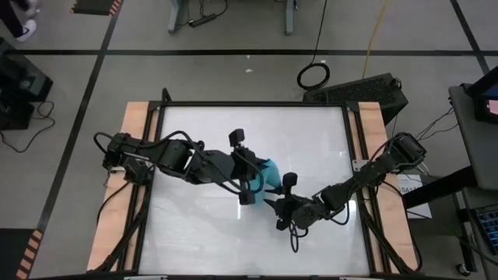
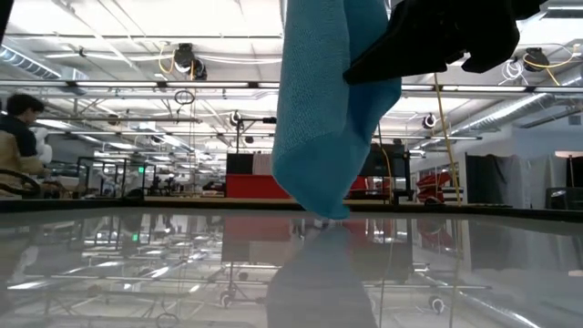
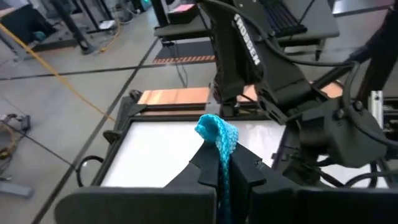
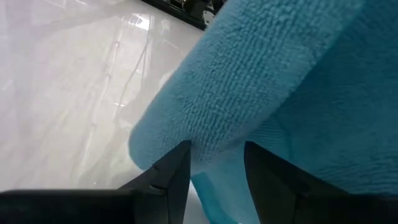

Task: Roll towel into tight, uniform cylinder
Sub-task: Roll the blue towel

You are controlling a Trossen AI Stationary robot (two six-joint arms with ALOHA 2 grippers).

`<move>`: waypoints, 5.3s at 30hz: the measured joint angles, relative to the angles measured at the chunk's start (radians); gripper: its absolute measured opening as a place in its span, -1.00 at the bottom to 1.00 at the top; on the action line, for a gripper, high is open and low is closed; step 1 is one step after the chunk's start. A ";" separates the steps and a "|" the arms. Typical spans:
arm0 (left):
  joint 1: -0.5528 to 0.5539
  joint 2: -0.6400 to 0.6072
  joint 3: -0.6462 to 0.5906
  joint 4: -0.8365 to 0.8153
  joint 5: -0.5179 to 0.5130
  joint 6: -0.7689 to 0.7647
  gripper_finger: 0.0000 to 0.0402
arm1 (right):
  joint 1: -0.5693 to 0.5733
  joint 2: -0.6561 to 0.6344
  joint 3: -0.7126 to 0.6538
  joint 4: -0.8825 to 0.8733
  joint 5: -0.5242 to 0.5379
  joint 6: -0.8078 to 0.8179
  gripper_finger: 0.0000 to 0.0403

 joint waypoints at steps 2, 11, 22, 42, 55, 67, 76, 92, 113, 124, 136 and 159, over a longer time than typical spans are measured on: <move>-0.001 0.000 0.000 0.000 -0.013 -0.001 -0.97 | 0.000 0.000 0.000 0.000 0.000 0.000 -0.30; 0.008 0.000 0.000 0.014 -0.032 -0.016 -0.97 | 0.000 0.000 0.000 0.000 0.000 0.000 -0.30; 0.008 0.000 0.000 0.021 -0.048 0.027 -0.97 | 0.000 0.000 0.000 0.000 0.000 0.000 -0.30; 0.005 0.000 0.000 -0.097 0.008 0.025 -0.97 | 0.000 0.000 0.000 0.000 0.000 0.002 -0.30; 0.005 0.000 0.000 -0.225 0.081 0.028 -0.97 | -0.030 0.000 0.000 0.265 -0.064 0.135 -0.30; 0.006 0.000 0.000 -0.213 0.123 0.053 -0.97 | -0.091 0.094 0.000 0.277 -0.251 0.205 -0.30; 0.005 0.000 0.000 -0.206 0.143 0.053 -0.97 | -0.164 0.250 0.000 0.416 -0.252 0.235 -0.30; 0.006 -0.001 0.000 -0.248 0.101 0.052 -0.97 | -0.139 0.250 0.012 0.450 -0.278 0.124 -0.99; 0.173 -0.017 -0.051 -0.572 -0.259 -0.289 -0.97 | 0.116 -0.167 0.628 -1.165 -0.034 0.203 -1.00; 0.255 -0.019 -0.195 -0.429 -0.209 -0.421 -0.94 | -0.040 -0.164 0.593 -1.299 -0.218 0.218 -1.00; 0.150 -0.018 -0.623 -0.086 -0.043 -0.525 0.23 | 0.057 -0.107 0.126 -0.826 -0.425 0.375 -1.00; -0.207 0.092 -0.864 0.238 0.120 -0.076 0.01 | 0.227 -0.108 -0.010 -0.532 -0.463 0.563 -1.00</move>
